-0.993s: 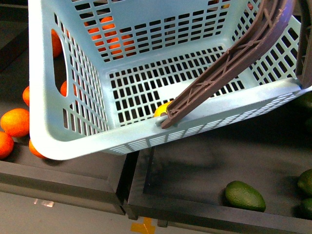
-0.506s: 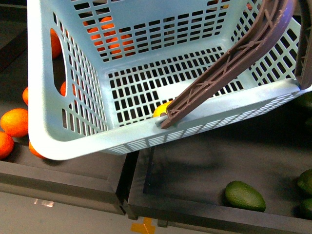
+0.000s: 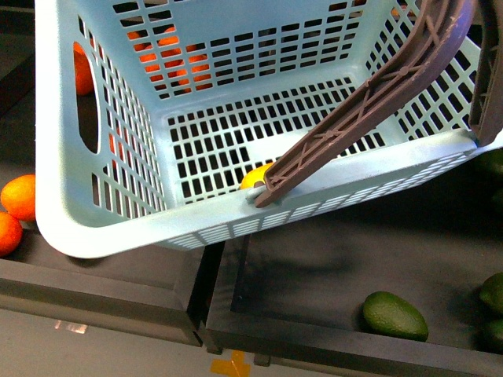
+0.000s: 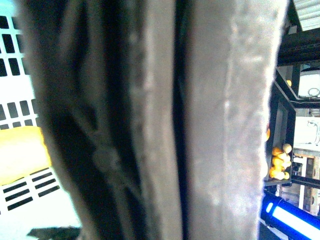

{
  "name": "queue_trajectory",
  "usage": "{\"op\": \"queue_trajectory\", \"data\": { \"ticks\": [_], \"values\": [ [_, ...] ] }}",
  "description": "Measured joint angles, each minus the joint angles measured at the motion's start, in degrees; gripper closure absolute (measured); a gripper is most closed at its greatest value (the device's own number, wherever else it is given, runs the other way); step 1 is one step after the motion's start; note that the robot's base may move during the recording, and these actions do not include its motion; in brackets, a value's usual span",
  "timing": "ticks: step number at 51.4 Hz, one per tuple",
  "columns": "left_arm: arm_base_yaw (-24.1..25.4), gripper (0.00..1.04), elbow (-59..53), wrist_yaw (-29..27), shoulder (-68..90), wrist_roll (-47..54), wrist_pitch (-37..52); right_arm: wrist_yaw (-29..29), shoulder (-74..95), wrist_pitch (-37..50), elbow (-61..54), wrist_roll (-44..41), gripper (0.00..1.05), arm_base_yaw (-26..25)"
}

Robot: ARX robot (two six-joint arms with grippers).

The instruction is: Pick mango and avocado into basket

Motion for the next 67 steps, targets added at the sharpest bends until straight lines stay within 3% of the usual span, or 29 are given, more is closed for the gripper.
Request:
{"op": "queue_trajectory", "data": {
  "ticks": [32,36,67],
  "values": [
    [0.0,0.82,0.0,0.04,0.0,-0.02,0.0,2.19,1.99,3.5,-0.22,-0.55,0.09,0.66],
    [0.0,0.9,0.0,-0.11,0.0,0.11,0.0,2.58,2.27,3.82,-0.22,-0.48,0.09,0.66],
    [0.0,0.9,0.0,0.07,0.0,-0.02,0.0,4.07,5.66,5.16,1.05,2.69,0.09,2.93]
  ]
}}
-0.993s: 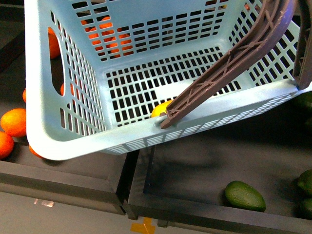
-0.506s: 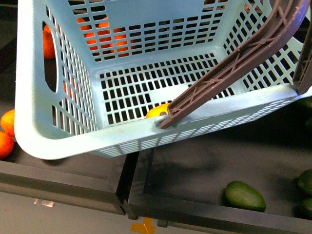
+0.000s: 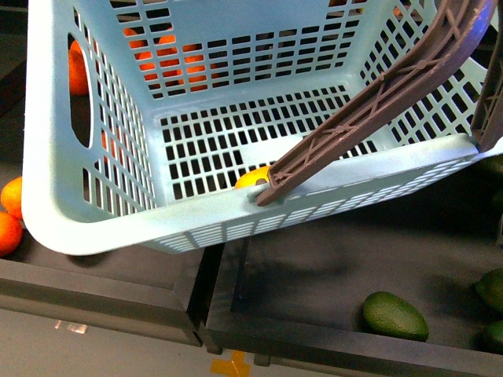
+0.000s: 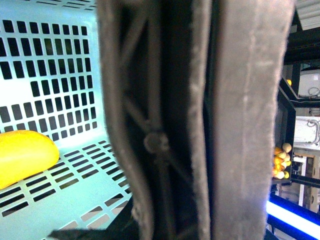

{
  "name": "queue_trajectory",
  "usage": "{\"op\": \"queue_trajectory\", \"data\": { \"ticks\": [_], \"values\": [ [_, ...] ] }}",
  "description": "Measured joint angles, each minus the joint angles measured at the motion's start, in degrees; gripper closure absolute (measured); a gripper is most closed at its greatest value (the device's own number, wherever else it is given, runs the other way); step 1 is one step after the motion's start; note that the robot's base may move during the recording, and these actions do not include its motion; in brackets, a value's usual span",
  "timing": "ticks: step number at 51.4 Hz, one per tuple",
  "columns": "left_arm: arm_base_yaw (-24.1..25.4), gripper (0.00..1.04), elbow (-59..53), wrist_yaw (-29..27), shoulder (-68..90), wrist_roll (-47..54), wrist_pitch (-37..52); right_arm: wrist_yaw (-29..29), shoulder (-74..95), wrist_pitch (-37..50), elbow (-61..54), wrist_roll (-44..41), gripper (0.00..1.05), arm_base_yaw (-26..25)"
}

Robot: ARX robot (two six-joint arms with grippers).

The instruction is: Pick mango and avocado into basket

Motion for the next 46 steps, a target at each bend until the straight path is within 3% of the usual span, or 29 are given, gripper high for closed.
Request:
{"op": "queue_trajectory", "data": {
  "ticks": [32,40,46],
  "values": [
    [0.0,0.9,0.0,0.0,0.0,0.0,0.0,0.92,1.81,2.08,0.63,2.75,0.09,0.76],
    [0.0,0.9,0.0,-0.02,0.0,0.0,0.0,1.07,2.14,1.97,0.72,3.06,0.31,0.79],
    [0.0,0.9,0.0,-0.04,0.0,0.02,0.0,1.05,2.14,1.92,0.72,3.21,0.34,0.76]
  ]
}}
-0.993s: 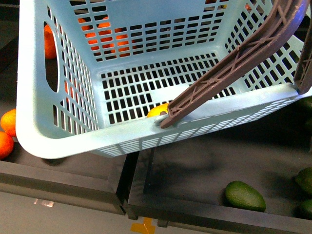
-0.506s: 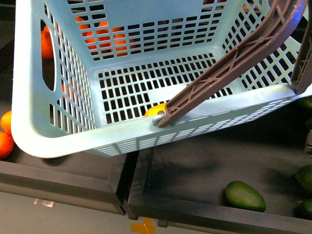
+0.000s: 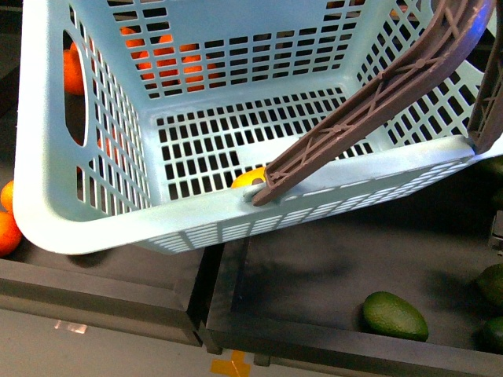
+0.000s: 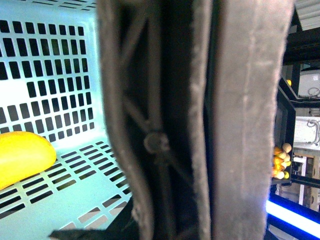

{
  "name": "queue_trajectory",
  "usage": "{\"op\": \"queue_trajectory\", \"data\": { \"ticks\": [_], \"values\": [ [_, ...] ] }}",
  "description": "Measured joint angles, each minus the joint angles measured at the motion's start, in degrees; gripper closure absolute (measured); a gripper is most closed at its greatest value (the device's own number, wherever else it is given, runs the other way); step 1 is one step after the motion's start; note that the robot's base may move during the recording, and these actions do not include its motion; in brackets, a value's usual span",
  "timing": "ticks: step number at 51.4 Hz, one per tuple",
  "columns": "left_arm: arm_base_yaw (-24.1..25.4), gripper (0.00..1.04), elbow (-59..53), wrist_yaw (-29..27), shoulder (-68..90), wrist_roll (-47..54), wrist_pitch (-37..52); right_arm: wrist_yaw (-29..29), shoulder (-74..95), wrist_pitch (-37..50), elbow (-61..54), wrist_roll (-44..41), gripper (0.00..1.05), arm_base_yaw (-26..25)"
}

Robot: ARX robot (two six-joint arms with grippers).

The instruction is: Pick mango and avocado into basket

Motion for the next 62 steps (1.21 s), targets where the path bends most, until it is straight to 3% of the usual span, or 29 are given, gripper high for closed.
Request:
{"op": "queue_trajectory", "data": {
  "ticks": [13,38,49,55,62],
  "values": [
    [0.0,0.9,0.0,0.04,0.0,-0.02,0.0,-2.16,-0.48,0.33,-0.02,2.43,0.34,-0.7],
    [0.0,0.9,0.0,0.0,0.0,0.0,0.0,-17.64,-16.0,7.08,-4.2,17.84,0.34,-7.32],
    [0.0,0.9,0.0,0.04,0.0,-0.02,0.0,-29.11,-29.7,16.94,-12.33,30.49,0.34,-10.03],
    [0.0,0.9,0.0,0.02,0.0,-0.02,0.0,-35.15,-41.2,24.3,-18.4,41.88,0.34,-11.19],
    [0.0,0.9,0.0,0.0,0.0,-0.02,0.0,-36.68,-53.11,29.35,-24.33,53.07,0.34,-10.64]
  ]
}}
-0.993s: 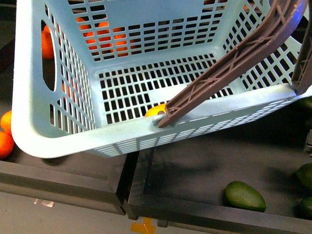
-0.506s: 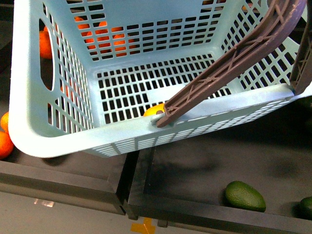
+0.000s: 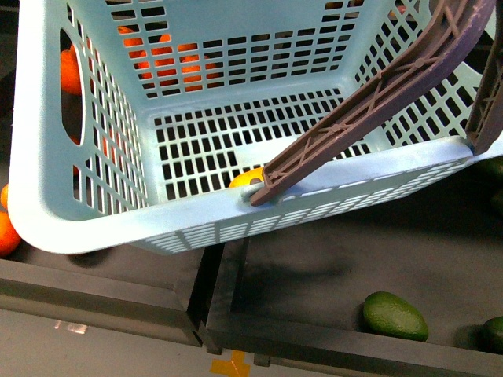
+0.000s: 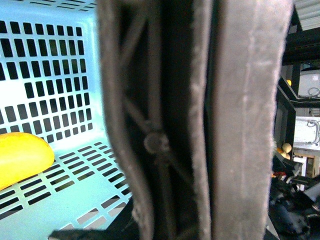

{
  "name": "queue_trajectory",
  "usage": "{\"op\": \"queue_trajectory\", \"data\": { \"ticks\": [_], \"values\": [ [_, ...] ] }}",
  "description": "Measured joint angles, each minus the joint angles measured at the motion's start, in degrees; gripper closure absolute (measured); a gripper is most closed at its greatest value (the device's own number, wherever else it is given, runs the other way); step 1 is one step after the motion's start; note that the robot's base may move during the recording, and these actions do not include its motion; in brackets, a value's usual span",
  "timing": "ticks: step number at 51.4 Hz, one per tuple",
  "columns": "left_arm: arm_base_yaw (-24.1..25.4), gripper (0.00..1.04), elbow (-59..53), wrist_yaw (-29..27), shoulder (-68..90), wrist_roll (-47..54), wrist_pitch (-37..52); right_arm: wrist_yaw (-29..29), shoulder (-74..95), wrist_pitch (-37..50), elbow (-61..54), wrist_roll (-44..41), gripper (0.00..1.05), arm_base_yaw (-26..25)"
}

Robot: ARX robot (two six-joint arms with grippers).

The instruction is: Pick mango and avocado into basket

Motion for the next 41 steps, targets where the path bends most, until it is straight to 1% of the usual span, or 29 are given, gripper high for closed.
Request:
{"op": "queue_trajectory", "data": {
  "ticks": [3,6,8,19,26,27,31,41],
  "values": [
    [0.0,0.9,0.0,0.02,0.0,0.0,0.0,0.37,-3.3,1.27,-1.66,2.93,0.34,1.22],
    [0.0,0.9,0.0,0.0,0.0,0.0,0.0,1.95,-6.71,2.4,-3.28,6.62,0.34,3.63],
    [0.0,0.9,0.0,0.02,0.0,0.02,0.0,3.26,-9.16,3.15,-4.35,9.11,0.34,6.36],
    [0.0,0.9,0.0,0.04,0.0,0.0,0.0,9.05,-11.98,7.19,-4.81,16.06,0.34,15.85],
    [0.0,0.9,0.0,0.0,0.0,0.0,0.0,15.1,-11.06,9.84,-2.75,21.27,0.34,23.65],
    [0.0,0.9,0.0,0.0,0.0,0.0,0.0,15.1,-10.99,9.86,-2.67,21.27,0.34,23.85],
    [0.0,0.9,0.0,0.0,0.0,0.0,0.0,17.59,-9.57,10.25,-1.27,22.4,0.34,27.39],
    [0.0,0.9,0.0,0.04,0.0,0.0,0.0,20.59,-6.88,10.51,0.37,23.37,0.34,31.85]
  ]
}}
